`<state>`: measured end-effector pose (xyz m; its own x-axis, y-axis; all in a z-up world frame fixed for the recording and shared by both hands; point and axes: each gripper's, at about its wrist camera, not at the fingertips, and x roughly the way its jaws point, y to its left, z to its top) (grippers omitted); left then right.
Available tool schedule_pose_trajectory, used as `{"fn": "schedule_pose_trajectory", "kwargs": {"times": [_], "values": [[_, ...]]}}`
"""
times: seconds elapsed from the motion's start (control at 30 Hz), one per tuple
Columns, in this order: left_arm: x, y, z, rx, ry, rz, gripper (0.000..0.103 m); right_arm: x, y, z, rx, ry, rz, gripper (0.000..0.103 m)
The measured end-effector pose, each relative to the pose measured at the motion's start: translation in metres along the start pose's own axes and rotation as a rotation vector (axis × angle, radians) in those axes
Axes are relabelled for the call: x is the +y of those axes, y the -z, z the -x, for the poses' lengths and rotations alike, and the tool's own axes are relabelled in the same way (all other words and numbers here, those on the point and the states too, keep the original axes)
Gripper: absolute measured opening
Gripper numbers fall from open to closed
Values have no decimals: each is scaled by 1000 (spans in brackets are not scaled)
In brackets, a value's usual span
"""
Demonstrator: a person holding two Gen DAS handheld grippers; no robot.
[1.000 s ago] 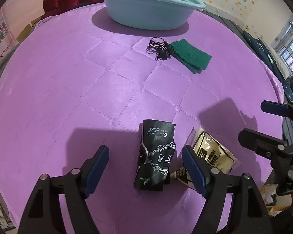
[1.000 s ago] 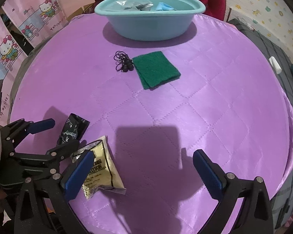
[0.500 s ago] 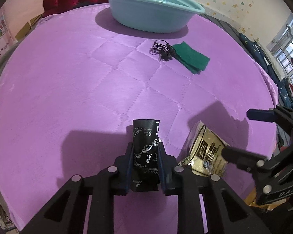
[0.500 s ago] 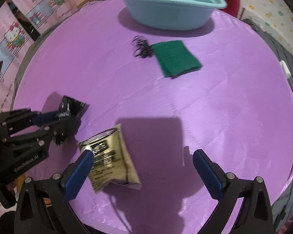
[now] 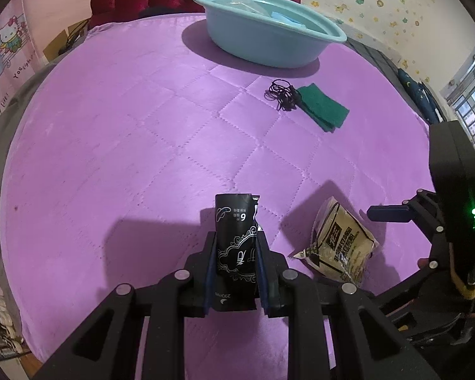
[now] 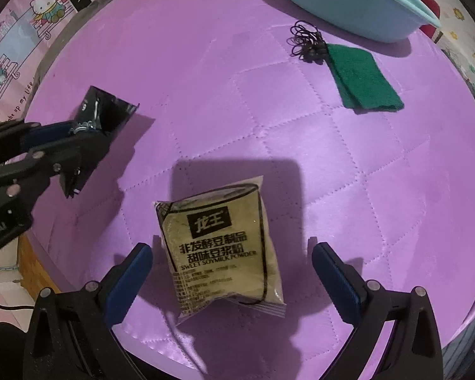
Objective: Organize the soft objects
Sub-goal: 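Grasp the tan powder packet with the right tool while the left tool grasps the black cylindrical pack, then carry the tan packet and black pack with both tools over the blue basin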
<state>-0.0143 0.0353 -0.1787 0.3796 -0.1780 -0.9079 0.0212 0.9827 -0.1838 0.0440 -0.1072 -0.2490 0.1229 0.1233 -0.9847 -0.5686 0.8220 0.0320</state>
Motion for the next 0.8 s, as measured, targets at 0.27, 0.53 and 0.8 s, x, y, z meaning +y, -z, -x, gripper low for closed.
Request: {"fn": "schedule_pose_trajectory", "kwargs": {"times": [0.27,0.53,0.8], "values": [[-6,-7,8,-4,1,0,24,7,-3,2,-10,-22,-21,37],[-12,-16,14,-10,11,-18,24,-10,-1,19,-49,-29,-79,34],[-24,-29,19,-20,22,-65,25,-18,-2,36,-93,-17,-133,35]]}}
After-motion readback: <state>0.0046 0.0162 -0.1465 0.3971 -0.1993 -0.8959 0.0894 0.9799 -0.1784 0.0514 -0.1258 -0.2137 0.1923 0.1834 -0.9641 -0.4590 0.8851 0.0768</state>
